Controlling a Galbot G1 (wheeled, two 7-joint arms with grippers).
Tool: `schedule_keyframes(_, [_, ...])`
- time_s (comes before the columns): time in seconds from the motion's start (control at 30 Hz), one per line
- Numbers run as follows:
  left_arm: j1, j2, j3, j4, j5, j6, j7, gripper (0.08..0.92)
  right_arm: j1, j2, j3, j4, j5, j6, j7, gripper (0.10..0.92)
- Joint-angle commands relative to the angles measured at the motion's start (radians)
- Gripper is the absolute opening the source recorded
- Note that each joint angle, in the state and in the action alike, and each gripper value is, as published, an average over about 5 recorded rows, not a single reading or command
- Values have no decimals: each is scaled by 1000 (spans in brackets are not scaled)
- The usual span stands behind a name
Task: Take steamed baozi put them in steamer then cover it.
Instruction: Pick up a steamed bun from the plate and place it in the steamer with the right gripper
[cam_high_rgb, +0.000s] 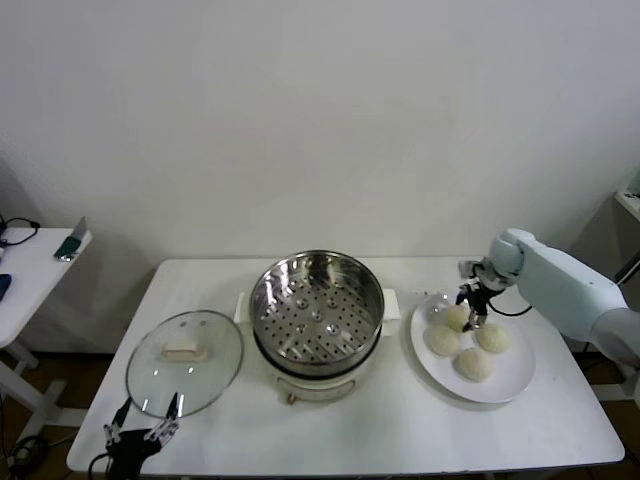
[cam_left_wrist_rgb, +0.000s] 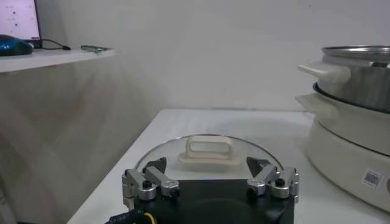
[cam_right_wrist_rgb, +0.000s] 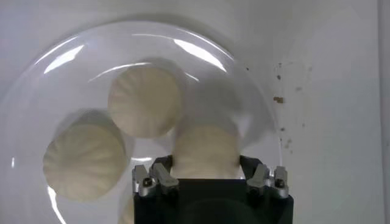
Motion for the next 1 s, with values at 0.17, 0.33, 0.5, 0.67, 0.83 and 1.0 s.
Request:
schedule_keyframes(0.17, [-1, -2, 3, -5, 3, 1, -1, 823, 105, -24, -88, 60, 66, 12, -13, 707])
schedule_keyframes(0.33, [-1, -3, 8, -10, 7, 0, -1, 823, 316, -64, -278, 200, 137, 64, -27, 708])
schedule_keyframes(0.5, [-4, -1, 11, -10, 9, 0, -1, 823, 652, -45, -516, 418, 219, 151, -26, 712])
schedule_keyframes(0.67, [-5, 3, 12, -11, 13, 0, -1, 823, 878, 45, -622, 585, 236, 309, -6, 712])
schedule_keyframes(0.83, [-8, 3, 12, -15, 13, 3, -2, 823, 941, 155, -607, 688, 201, 470, 36, 712])
schedule_keyframes(1.0, [-9, -1, 9, -22, 14, 4, -2, 823, 834, 274, -565, 721, 122, 586, 102, 712])
